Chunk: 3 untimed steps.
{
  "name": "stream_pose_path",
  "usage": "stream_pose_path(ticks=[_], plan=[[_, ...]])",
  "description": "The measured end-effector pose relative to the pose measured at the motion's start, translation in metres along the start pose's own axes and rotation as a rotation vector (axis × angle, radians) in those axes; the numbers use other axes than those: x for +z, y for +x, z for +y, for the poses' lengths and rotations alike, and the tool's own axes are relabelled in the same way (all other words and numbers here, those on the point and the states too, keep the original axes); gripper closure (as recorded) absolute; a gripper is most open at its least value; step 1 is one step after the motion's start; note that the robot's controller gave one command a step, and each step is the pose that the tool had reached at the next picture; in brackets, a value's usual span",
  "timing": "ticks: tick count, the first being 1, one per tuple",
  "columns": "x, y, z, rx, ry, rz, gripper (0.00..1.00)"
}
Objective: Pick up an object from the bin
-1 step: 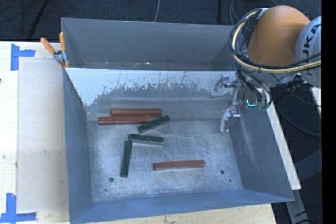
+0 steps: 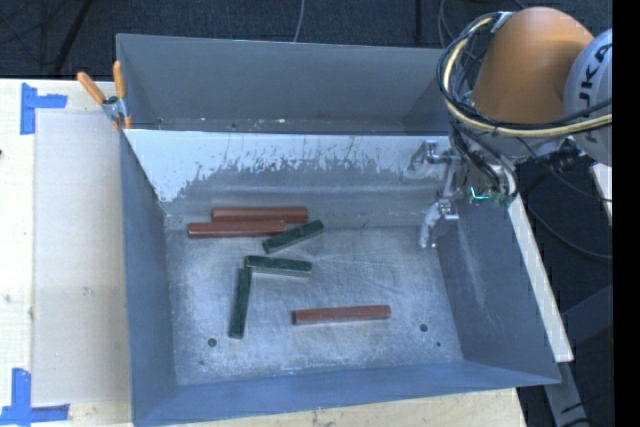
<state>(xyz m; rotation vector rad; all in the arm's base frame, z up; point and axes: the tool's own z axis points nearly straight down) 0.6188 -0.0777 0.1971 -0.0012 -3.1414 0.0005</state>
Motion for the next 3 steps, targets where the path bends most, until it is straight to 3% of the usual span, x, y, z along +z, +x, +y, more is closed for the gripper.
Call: stream_pose_path(ticks=[1, 2, 3], plan=[[0.052, 0.04, 0.011, -0.025, 0.001, -0.005, 0.0], [0.098, 0.054, 0.031, -0.187, 0.0, 0.0, 0.0], [0.118, 0.086, 0.058, -0.193, 0.005, 0.001, 1.0]])
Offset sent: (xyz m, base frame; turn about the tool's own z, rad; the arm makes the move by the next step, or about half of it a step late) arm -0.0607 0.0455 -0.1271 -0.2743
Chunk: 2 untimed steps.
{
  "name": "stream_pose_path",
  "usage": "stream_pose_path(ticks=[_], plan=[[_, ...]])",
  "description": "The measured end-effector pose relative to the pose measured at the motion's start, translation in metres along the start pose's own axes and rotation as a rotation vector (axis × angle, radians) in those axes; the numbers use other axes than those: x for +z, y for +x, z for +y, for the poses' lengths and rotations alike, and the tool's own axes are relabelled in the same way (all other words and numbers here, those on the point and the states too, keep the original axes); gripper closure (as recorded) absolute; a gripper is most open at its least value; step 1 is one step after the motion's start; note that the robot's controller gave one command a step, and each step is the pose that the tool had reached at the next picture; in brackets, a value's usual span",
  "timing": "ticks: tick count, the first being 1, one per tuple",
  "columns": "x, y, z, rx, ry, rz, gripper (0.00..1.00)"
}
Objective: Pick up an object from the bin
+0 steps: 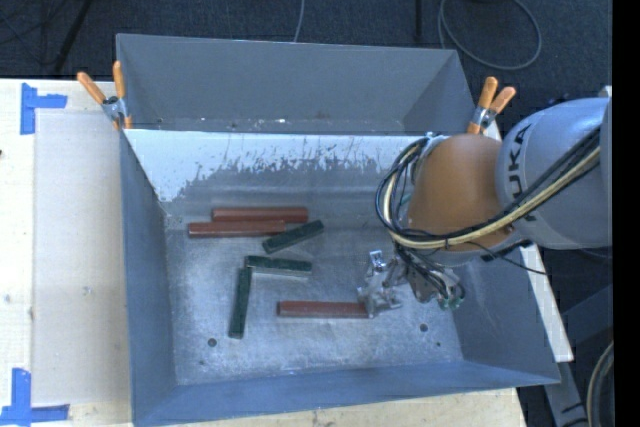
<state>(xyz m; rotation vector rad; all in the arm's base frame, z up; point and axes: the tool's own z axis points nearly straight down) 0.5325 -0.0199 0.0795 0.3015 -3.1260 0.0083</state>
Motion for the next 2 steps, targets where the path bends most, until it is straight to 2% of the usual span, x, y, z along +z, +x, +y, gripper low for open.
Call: stream_pose_path(ticks=[1, 2], plan=[[0.0015, -0.0059, 0.0023, 0.0, 0.0, -0.029, 0.0], [0.0019, -0.0053, 0.0024, -0.001, 0.0, -0.027, 0.0]])
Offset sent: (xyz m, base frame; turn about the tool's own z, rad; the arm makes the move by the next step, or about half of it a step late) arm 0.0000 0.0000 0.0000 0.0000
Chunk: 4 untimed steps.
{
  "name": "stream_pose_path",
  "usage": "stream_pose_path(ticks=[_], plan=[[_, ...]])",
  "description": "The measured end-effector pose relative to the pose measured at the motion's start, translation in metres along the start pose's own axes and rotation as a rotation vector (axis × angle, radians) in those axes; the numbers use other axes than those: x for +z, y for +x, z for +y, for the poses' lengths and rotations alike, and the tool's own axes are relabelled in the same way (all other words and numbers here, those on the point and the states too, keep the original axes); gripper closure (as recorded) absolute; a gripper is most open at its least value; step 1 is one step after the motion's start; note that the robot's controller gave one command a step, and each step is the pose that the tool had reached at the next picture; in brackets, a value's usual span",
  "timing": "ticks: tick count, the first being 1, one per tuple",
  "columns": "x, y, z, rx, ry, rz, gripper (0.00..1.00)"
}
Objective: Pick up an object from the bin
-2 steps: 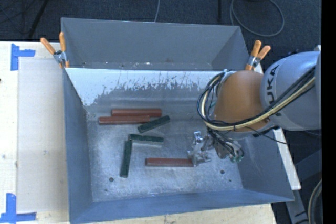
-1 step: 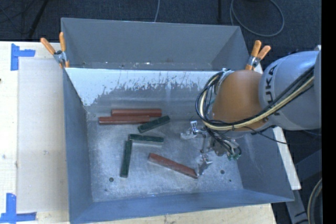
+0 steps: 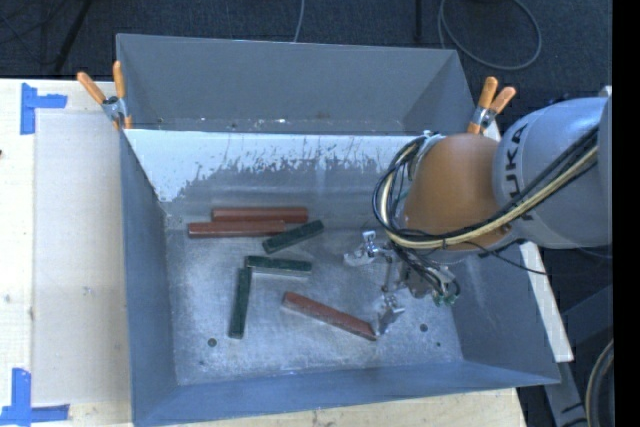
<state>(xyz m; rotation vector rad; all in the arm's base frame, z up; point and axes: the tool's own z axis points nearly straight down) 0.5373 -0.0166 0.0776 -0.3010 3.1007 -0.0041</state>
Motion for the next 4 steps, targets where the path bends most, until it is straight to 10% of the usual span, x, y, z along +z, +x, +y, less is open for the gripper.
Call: stream_pose_path(ticks=[2, 3, 4], plan=[[-0.001, 0.036, 0.025, 0.012, -0.001, 0.0, 0.0], [-0.035, 0.012, 0.092, 0.055, -0.005, 0.027, 1.0], [-0.035, 0.012, 0.092, 0.054, -0.005, 0.026, 0.0]])
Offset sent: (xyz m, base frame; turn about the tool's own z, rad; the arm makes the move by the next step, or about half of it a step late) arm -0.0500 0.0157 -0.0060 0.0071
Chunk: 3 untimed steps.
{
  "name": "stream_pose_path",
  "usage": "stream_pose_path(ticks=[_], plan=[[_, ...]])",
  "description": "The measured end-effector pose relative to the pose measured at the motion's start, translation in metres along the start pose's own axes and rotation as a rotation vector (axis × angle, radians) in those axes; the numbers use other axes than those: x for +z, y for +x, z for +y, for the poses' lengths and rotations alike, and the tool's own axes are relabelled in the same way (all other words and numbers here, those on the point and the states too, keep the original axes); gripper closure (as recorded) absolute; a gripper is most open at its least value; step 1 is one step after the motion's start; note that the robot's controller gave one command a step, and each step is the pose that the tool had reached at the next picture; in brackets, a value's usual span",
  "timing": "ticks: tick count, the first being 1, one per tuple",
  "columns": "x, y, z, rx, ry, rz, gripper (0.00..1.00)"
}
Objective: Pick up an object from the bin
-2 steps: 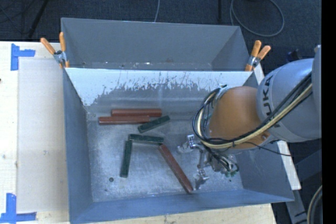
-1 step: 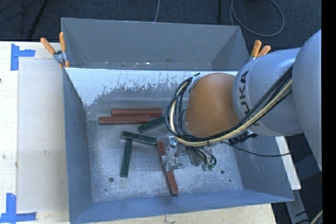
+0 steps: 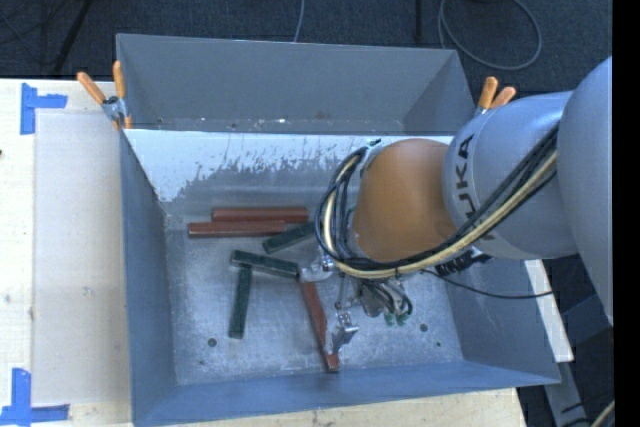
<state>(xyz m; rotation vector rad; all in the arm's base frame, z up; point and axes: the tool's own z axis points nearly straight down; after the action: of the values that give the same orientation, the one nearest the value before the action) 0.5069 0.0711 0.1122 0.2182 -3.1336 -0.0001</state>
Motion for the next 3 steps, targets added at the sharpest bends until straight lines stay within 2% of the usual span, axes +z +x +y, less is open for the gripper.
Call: stream_pose_path(ticks=[1, 2, 3], plan=[[0.0, 0.0, 0.0, 0.0, 0.0, 0.0, 0.0], [0.016, -0.001, 0.0, -0.194, 0.0, -0.001, 0.0], [0.036, -0.016, -0.034, -0.539, 0.0, -0.016, 1.0]])
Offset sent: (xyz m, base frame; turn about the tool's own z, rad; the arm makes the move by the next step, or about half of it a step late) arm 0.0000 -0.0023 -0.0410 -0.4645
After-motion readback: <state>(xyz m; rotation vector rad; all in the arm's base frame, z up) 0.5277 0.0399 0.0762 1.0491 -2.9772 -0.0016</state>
